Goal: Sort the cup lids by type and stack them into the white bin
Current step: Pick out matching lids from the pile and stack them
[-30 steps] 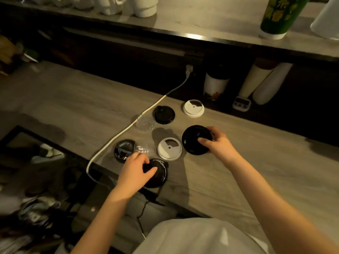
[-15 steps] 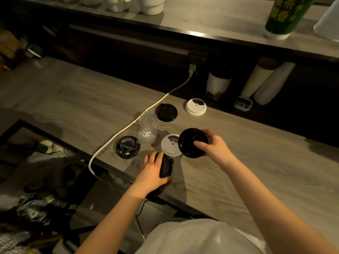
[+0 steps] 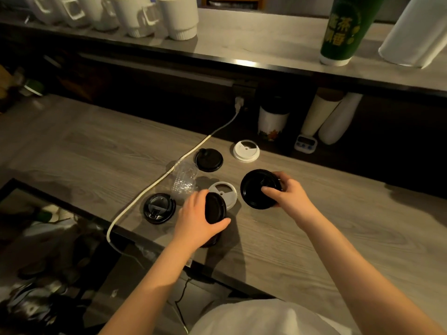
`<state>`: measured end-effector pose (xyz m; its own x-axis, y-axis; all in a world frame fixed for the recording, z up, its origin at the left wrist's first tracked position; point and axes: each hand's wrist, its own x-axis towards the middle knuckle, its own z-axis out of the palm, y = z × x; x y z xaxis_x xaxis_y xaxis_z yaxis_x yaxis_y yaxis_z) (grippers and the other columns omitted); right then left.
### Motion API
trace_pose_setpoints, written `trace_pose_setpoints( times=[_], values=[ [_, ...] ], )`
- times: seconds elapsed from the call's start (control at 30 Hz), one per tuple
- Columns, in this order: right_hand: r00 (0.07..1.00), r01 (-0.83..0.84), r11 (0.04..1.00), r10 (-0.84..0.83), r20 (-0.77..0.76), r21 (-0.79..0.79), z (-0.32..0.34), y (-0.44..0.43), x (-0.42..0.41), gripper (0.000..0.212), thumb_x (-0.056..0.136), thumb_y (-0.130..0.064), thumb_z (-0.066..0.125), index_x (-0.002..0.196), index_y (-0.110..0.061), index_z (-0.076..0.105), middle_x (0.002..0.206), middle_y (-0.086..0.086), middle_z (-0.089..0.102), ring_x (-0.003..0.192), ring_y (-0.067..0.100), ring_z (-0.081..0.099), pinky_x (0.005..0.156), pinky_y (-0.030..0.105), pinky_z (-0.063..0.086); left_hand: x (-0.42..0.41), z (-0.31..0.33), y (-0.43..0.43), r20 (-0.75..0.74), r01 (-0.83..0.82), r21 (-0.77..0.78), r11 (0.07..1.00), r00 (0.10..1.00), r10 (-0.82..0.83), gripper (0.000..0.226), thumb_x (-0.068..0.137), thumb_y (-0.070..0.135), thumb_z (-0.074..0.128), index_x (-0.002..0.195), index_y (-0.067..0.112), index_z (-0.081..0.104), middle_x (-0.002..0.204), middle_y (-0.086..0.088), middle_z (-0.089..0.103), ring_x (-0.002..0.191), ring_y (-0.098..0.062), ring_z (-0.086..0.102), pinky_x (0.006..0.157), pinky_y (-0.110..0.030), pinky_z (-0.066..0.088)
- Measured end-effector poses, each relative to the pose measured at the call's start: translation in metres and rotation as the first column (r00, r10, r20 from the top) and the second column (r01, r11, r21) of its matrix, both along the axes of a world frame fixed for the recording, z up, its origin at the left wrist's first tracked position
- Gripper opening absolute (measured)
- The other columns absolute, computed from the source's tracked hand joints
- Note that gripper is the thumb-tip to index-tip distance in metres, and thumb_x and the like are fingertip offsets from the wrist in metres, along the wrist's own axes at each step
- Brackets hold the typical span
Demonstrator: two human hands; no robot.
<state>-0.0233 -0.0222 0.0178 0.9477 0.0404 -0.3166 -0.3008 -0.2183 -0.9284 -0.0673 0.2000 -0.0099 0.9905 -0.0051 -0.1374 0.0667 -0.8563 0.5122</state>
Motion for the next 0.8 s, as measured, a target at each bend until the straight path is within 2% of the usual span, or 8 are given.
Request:
trace_pose_setpoints(
  times=[0.1, 0.2, 0.33, 0.4, 0.5, 0.67, 0.73, 0.8],
  values=[
    [0.999, 0.046, 0.997, -0.047, 0.017, 0.062, 0.009, -0.013, -0.001, 0.037, 0.087, -0.011, 0.064, 0.122, -0.016, 0.052, 0.105, -0.002, 0.063, 0.097, 0.015, 0.063, 0.079, 0.032, 0.057, 0.009, 0.019, -0.013, 0.052, -0.057, -0.139, 0.989, 0.997, 0.064, 0.086, 0.075, 0.050, 0.070, 0.142, 0.021, 0.024, 0.141, -0.002, 0.027, 0.131, -0.020, 0.029, 0.105, -0.036, 0.032],
    [0.999, 0.043, 0.989, -0.046, 0.012, 0.141, 0.016, -0.023, -0.004, 0.038, 0.087, -0.011, 0.065, 0.122, -0.016, 0.052, 0.109, 0.000, 0.065, 0.099, 0.016, 0.065, 0.082, 0.034, 0.057, 0.020, 0.033, -0.023, 0.057, -0.161, -0.285, 0.945, 0.981, 0.184, 0.079, 0.077, 0.046, 0.069, 0.139, 0.018, 0.029, 0.138, -0.005, 0.029, 0.126, -0.022, 0.033, 0.100, -0.035, 0.034],
    [1.000, -0.009, 0.979, 0.003, 0.031, 0.205, 0.021, -0.025, -0.008, 0.028, 0.088, -0.009, 0.062, 0.113, -0.019, 0.056, 0.107, 0.000, 0.066, 0.098, 0.016, 0.066, 0.079, 0.032, 0.057, 0.032, 0.038, -0.041, -0.106, -0.335, -0.535, 0.775, 0.937, 0.332, 0.067, 0.073, 0.057, 0.065, 0.124, 0.021, 0.041, 0.129, -0.003, 0.041, 0.117, -0.021, 0.044, 0.092, -0.034, 0.041],
    [0.999, -0.020, 0.968, 0.011, 0.035, 0.252, 0.023, -0.026, -0.012, 0.026, 0.089, -0.009, 0.060, 0.111, -0.021, 0.057, 0.106, -0.001, 0.066, 0.097, 0.014, 0.066, 0.076, 0.030, 0.058, 0.033, 0.034, -0.053, -0.160, -0.391, -0.625, 0.676, 0.912, 0.379, 0.055, 0.074, 0.052, 0.068, 0.114, 0.021, 0.047, 0.124, -0.004, 0.048, 0.112, -0.020, 0.050, 0.086, -0.032, 0.044],
    [0.998, 0.033, 0.965, -0.047, 0.048, 0.260, 0.025, -0.040, -0.018, 0.024, 0.090, -0.011, 0.059, 0.110, -0.024, 0.057, 0.106, -0.002, 0.065, 0.096, 0.012, 0.065, 0.070, 0.025, 0.058, 0.032, 0.028, -0.072, -0.167, -0.387, -0.670, 0.634, 0.910, 0.379, 0.042, 0.079, 0.041, 0.069, 0.111, 0.020, 0.051, 0.121, -0.006, 0.053, 0.109, -0.020, 0.054, 0.088, -0.034, 0.049],
    [0.976, 0.193, 0.951, -0.211, 0.051, 0.239, 0.030, -0.096, -0.036, 0.024, 0.090, -0.010, 0.059, 0.110, -0.024, 0.058, 0.107, -0.001, 0.066, 0.097, 0.013, 0.065, 0.065, 0.022, 0.056, 0.031, 0.035, -0.122, -0.130, -0.280, -0.749, 0.600, 0.950, 0.282, 0.016, 0.091, 0.027, 0.057, 0.105, 0.022, 0.050, 0.110, -0.004, 0.057, 0.101, -0.017, 0.056, 0.080, -0.027, 0.047],
    [0.959, 0.252, 0.947, -0.272, 0.079, 0.202, 0.036, -0.126, -0.048, 0.025, 0.089, -0.008, 0.059, 0.109, -0.024, 0.058, 0.105, -0.003, 0.066, 0.095, 0.012, 0.064, 0.065, 0.023, 0.056, 0.031, 0.041, -0.151, -0.105, -0.232, -0.760, 0.606, 0.965, 0.239, 0.005, 0.093, 0.024, 0.055, 0.097, 0.025, 0.052, 0.101, -0.001, 0.058, 0.091, -0.016, 0.057, 0.076, -0.029, 0.049],
    [0.938, 0.304, 0.939, -0.325, 0.119, 0.162, 0.041, -0.158, -0.061, 0.029, 0.089, -0.007, 0.060, 0.112, -0.023, 0.056, 0.105, -0.005, 0.064, 0.095, 0.010, 0.062, 0.067, 0.025, 0.057, 0.029, 0.048, -0.180, -0.081, -0.195, -0.770, 0.608, 0.974, 0.210, 0.006, 0.093, 0.022, 0.055, 0.091, 0.027, 0.052, 0.093, 0.002, 0.059, 0.079, -0.013, 0.057, 0.068, -0.027, 0.049]
  ],
)
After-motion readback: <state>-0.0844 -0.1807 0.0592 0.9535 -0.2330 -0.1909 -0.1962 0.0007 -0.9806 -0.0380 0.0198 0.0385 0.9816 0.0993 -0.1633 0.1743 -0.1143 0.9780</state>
